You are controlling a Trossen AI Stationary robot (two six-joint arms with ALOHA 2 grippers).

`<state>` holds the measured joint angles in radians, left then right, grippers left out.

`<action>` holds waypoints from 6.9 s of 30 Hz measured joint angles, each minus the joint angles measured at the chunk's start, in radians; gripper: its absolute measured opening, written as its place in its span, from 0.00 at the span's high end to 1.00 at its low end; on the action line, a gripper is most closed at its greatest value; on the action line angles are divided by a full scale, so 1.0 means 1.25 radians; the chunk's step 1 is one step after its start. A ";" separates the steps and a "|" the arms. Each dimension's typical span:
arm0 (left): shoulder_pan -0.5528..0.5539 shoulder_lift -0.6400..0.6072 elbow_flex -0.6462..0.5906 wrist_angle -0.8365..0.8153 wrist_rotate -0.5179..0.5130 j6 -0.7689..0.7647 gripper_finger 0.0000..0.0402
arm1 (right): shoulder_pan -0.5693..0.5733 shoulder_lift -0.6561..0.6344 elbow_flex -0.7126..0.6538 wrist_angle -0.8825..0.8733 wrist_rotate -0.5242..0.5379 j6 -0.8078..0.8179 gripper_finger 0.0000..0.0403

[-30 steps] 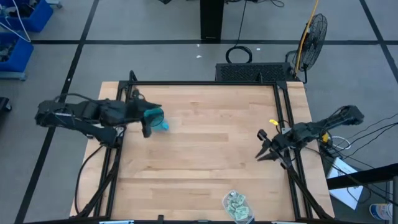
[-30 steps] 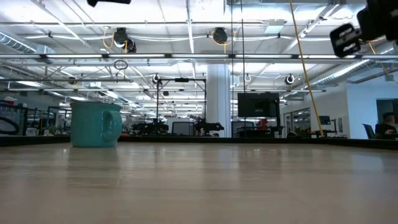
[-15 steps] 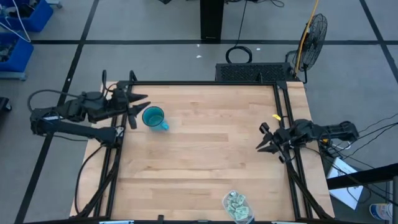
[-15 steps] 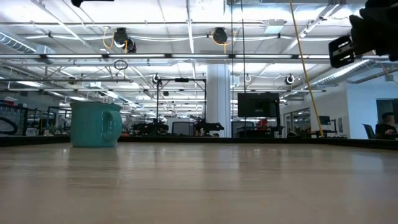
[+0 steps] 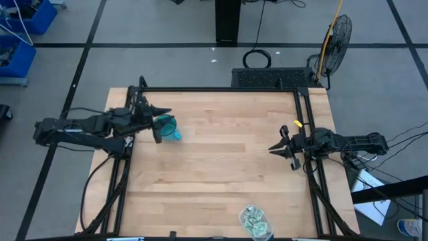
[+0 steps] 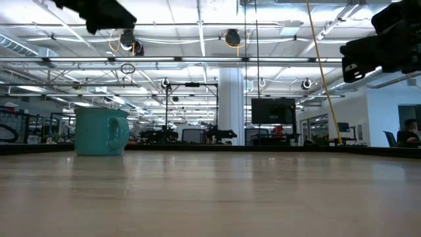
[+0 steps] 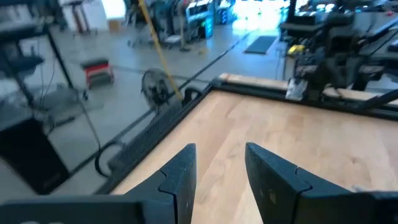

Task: Pick and place Stevia / Truvia into bins
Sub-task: Return to Home Position

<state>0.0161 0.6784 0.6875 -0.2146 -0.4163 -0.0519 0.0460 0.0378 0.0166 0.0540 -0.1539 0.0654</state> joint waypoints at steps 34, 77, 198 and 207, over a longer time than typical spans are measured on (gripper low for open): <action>-0.017 -0.371 -0.542 0.400 0.377 0.077 0.64 | 0.000 0.001 -0.002 0.001 -0.002 0.000 0.88; -0.020 -0.500 -0.542 0.196 0.346 0.076 0.64 | 0.001 0.001 -0.002 0.002 -0.003 0.000 0.88; -0.020 -0.500 -0.542 0.196 0.346 0.077 0.64 | 0.000 0.001 -0.002 0.002 -0.003 0.001 0.88; -0.019 -0.500 -0.542 0.196 0.346 0.077 0.64 | 0.000 0.001 -0.002 0.002 -0.003 0.000 0.88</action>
<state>-0.0082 0.0528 0.0105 0.0303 0.0158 0.0441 0.0466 0.0385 0.0143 0.0559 -0.1574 0.0660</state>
